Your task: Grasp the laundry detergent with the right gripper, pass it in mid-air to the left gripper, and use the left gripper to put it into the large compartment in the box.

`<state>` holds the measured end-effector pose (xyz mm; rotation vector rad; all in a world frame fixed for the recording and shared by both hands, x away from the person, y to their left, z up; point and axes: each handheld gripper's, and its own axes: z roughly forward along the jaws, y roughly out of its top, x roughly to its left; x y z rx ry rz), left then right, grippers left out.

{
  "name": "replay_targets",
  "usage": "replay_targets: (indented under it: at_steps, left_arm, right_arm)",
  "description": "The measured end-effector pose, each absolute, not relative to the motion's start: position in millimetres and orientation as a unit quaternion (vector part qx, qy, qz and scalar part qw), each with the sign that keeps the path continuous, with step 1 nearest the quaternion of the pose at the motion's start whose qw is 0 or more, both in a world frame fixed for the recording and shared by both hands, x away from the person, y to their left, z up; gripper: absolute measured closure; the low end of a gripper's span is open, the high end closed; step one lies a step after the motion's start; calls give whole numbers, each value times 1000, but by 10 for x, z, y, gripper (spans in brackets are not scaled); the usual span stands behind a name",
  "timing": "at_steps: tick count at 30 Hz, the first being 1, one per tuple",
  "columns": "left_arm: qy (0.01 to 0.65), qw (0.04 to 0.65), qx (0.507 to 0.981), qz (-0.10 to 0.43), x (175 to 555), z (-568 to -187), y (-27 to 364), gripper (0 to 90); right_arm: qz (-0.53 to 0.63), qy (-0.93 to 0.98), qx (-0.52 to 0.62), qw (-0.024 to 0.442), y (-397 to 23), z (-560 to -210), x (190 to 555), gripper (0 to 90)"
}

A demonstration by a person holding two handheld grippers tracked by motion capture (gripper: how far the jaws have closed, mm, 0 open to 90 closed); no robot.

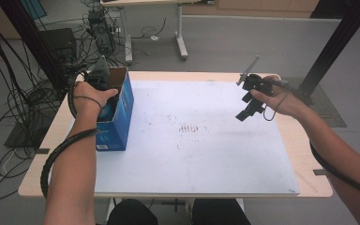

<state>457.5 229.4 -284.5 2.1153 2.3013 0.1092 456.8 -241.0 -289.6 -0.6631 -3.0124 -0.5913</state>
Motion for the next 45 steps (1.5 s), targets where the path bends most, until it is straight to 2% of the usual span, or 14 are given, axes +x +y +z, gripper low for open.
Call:
replay_targets:
  at_steps: [45]
  left_arm:
    - [735, 5, 677, 39, 4571, -2848, 2261, 360]
  right_arm:
    - [-188, -960, -209, -7, -2411, -2821, 4546, 53]
